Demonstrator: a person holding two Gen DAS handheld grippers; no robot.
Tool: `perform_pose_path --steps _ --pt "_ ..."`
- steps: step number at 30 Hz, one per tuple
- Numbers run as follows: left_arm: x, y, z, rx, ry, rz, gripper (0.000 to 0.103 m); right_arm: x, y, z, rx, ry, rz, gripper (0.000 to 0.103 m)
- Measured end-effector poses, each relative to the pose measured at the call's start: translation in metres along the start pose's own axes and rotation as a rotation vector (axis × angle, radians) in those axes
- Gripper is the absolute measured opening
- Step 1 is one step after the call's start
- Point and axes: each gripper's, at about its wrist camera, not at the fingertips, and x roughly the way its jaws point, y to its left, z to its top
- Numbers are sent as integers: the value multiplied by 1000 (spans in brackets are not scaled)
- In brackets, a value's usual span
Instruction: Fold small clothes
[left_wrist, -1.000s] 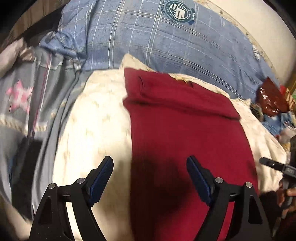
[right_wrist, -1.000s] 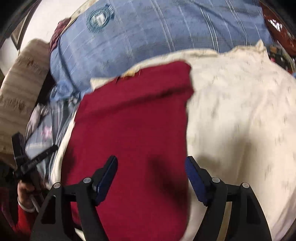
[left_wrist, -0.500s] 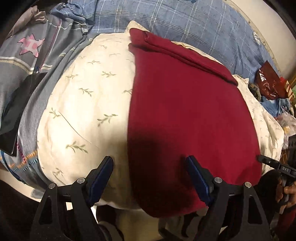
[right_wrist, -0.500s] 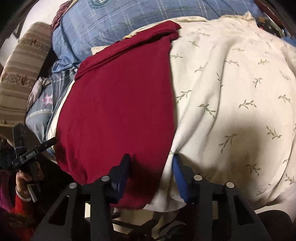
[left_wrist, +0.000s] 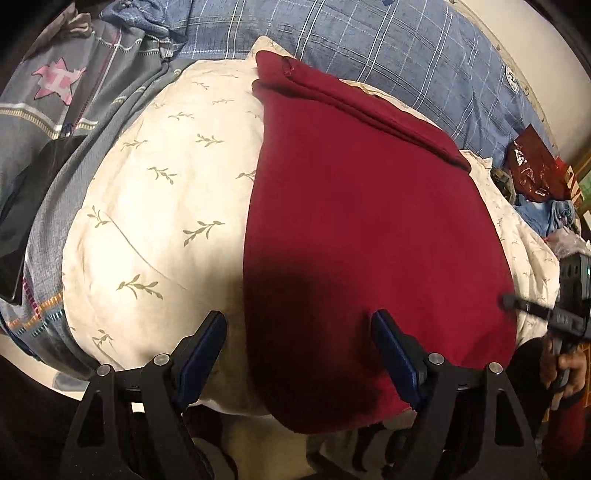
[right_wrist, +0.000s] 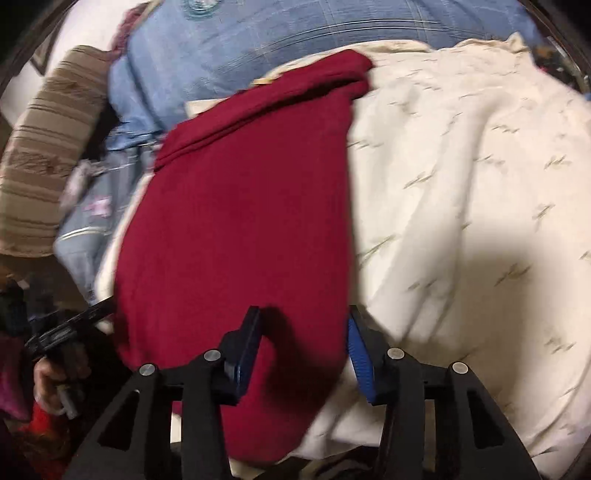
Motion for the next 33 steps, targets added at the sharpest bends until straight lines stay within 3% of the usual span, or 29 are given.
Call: perform_pose_path --steps 2,5,10,13,14,16,17,18,20,23,28,33 --pt "2 -1 0 1 8 -7 81 0 10 -11 -34 47 56 47" --pt "4 -7 0 15 14 -7 80 4 13 -22 -40 83 71 48" --pt "7 -13 -2 27 32 -11 79 3 3 -24 50 59 117 51" --pt "9 -15 -3 30 32 12 71 2 5 -28 42 60 105 52" --pt "8 -16 -4 32 29 20 63 2 6 -28 38 66 105 53" --pt "8 -17 -6 31 27 24 33 6 13 -31 41 84 114 51" --pt "8 -16 -6 20 32 4 14 8 17 -35 27 95 109 46" --pt "9 -15 -5 5 45 -31 9 8 21 -36 6 99 99 33" --pt "4 -17 -2 17 42 -38 8 8 30 -34 -14 91 103 14" --pt "-16 -19 10 1 8 -121 8 -6 38 -25 -13 48 162 13" --pt "-50 -17 41 -8 -92 -186 8 -34 51 3 -25 -81 226 12" --pt "-57 -21 80 7 -175 -178 8 -46 50 43 8 -222 263 12"
